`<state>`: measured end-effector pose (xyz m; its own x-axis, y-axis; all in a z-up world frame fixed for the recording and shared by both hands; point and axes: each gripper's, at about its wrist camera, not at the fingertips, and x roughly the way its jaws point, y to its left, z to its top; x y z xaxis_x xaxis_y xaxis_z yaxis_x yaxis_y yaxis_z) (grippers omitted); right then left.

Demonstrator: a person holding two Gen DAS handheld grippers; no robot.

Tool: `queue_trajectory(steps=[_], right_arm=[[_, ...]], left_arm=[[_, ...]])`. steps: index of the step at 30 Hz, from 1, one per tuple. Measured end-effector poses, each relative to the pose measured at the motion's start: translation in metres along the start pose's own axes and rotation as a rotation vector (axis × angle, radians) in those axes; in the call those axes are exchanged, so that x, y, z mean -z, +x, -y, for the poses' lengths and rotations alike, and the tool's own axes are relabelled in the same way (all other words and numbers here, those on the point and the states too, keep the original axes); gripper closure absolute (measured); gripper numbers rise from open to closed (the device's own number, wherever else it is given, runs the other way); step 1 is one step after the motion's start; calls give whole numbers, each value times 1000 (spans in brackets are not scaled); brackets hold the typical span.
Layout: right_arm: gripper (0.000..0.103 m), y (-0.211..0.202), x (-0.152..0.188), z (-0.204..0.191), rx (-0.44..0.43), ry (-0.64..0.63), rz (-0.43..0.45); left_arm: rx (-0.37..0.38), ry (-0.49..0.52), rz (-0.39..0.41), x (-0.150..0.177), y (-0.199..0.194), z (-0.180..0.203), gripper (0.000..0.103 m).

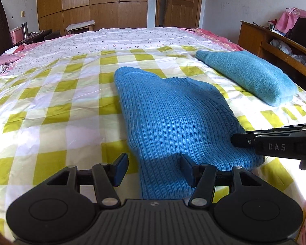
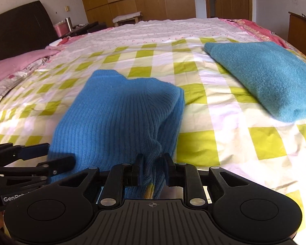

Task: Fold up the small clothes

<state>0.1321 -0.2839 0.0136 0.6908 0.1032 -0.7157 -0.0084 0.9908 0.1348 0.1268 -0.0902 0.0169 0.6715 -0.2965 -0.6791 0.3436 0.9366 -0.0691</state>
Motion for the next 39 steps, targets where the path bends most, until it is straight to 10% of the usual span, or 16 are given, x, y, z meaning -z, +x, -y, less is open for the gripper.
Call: queue_trajectory(steps=[39], right_arm=[[80, -55, 56, -30, 8, 12, 47]], left_arm=[[9, -44, -4, 37, -37, 4, 40]])
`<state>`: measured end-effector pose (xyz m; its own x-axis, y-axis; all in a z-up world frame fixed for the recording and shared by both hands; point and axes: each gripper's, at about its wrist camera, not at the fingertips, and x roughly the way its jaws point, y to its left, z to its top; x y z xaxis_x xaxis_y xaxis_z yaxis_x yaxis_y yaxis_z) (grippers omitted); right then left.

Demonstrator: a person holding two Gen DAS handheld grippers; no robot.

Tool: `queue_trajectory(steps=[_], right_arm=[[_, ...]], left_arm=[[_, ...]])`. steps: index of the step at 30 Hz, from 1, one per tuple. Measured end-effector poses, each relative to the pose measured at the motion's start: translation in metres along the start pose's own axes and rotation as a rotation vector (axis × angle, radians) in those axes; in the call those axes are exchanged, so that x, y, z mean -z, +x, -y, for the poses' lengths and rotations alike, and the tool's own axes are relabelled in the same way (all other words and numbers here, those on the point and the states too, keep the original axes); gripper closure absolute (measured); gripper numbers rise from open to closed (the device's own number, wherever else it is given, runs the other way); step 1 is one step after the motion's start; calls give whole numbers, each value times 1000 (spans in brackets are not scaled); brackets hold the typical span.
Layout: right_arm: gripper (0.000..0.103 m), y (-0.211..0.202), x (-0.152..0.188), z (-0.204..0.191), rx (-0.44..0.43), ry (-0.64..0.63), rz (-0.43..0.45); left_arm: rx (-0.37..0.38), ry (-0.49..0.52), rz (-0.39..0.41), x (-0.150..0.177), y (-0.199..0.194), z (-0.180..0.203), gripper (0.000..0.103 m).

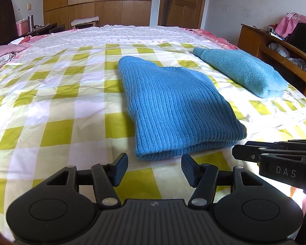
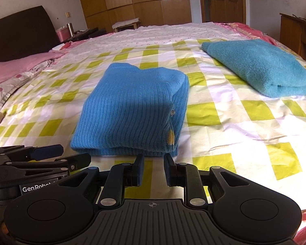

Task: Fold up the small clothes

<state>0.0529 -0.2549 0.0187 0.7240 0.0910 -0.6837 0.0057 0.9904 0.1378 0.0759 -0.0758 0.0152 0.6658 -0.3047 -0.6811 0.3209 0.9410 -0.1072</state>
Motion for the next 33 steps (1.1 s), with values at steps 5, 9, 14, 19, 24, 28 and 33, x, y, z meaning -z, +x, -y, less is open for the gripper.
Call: queue_trajectory(steps=[5, 9, 14, 19, 24, 28, 33], right_arm=[[80, 2, 4, -5, -7, -18, -15], [80, 4, 5, -6, -6, -17, -20], [80, 6, 6, -5, -3, -11, -28], [79, 6, 2, 0, -2, 2, -13], [78, 7, -3, 9, 6, 32, -3], [78, 9, -5, 13, 10, 44, -3], [73, 13, -19, 21, 6, 63, 10]], left_arm=[[-1, 4, -1, 0, 0, 1, 39], [-3, 5, 2, 1, -1, 2, 37], [-5, 5, 4, 0, -1, 1, 35], [-11, 16, 6, -4, 3, 1, 35], [-12, 22, 20, -12, 5, 2, 35], [-11, 30, 23, -16, 8, 3, 35], [-15, 39, 33, -27, 13, 0, 35]])
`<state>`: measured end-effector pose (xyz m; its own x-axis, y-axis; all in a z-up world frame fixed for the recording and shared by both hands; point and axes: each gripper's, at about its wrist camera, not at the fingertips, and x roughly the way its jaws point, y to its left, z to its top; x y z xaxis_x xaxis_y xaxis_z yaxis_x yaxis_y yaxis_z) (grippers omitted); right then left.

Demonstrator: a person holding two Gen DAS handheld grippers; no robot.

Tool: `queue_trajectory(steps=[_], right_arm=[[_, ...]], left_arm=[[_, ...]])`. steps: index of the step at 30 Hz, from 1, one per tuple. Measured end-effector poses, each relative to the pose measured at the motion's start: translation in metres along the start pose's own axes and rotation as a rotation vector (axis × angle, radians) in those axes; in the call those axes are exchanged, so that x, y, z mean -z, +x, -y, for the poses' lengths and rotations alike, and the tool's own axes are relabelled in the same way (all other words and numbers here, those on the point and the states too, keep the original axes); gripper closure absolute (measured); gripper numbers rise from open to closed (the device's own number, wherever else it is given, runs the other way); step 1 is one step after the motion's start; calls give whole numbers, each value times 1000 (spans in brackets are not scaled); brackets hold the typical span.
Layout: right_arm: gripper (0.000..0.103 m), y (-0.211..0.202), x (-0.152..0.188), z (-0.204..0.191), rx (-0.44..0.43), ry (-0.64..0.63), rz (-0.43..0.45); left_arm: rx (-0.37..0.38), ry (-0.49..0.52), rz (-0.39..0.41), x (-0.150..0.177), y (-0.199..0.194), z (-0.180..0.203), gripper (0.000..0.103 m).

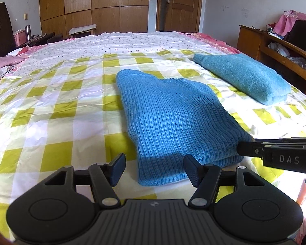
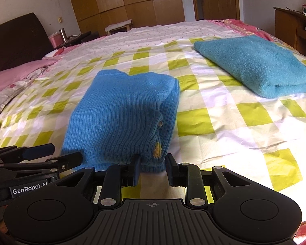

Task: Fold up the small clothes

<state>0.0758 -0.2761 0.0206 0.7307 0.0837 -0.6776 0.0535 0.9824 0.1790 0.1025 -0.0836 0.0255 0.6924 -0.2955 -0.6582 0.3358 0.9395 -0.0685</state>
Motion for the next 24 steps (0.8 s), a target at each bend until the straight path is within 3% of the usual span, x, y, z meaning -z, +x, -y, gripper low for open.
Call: queue_trajectory(steps=[6, 10, 14, 19, 24], right_arm=[[56, 17, -36, 20, -60, 92, 40], [54, 25, -56, 34, -84, 158, 62], [53, 15, -62, 56, -134, 244, 94], [51, 42, -70, 54, -143, 251, 33], [48, 76, -69, 55, -192, 283, -42]], left_arm=[[-10, -60, 21, -22, 12, -19, 35], [37, -112, 24, -33, 10, -32, 35], [50, -99, 40, -36, 6, -35, 34], [64, -114, 45, -45, 23, -36, 34], [116, -158, -9, -46, 48, -43, 34]])
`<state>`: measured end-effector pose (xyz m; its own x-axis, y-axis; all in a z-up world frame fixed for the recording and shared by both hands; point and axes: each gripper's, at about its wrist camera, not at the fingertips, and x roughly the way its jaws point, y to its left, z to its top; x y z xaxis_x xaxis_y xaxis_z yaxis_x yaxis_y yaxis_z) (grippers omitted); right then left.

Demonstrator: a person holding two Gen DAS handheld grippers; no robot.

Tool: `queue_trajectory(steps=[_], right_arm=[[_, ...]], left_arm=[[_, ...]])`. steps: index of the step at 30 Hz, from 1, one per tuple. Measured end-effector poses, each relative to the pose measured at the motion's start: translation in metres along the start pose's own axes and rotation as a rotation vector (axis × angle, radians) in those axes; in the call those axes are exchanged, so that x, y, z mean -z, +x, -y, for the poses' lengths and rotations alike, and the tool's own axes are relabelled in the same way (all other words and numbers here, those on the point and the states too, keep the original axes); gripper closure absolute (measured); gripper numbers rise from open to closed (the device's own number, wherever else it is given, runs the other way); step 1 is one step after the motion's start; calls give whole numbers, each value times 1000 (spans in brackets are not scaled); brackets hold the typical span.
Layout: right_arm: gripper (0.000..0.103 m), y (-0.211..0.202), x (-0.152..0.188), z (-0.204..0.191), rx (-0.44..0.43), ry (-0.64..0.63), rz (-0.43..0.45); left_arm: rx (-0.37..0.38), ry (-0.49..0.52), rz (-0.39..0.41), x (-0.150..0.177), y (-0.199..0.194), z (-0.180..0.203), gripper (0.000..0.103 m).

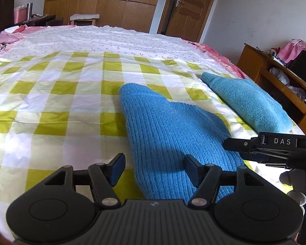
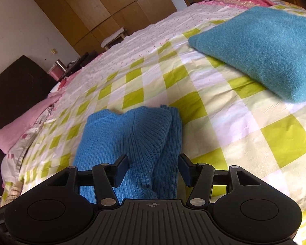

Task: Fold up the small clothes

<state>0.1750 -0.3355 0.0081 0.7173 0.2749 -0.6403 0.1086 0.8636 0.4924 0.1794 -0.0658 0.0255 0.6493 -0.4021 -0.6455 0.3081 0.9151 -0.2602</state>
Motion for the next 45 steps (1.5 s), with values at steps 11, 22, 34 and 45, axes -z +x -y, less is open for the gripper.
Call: queue_trajectory(steps=[11, 22, 34, 45], right_arm=[[42, 21, -2, 22, -92, 69, -60], [48, 40, -1, 18, -150, 106, -79], [67, 29, 11, -6, -262, 111, -119], [67, 32, 29, -23, -226, 31, -153]], left_arm=[[69, -9, -10, 0, 17, -4, 28], [90, -35, -29, -3, 32, -1, 29], [63, -7, 1, 7, -16, -8, 45], [10, -17, -6, 25, -29, -26, 45]])
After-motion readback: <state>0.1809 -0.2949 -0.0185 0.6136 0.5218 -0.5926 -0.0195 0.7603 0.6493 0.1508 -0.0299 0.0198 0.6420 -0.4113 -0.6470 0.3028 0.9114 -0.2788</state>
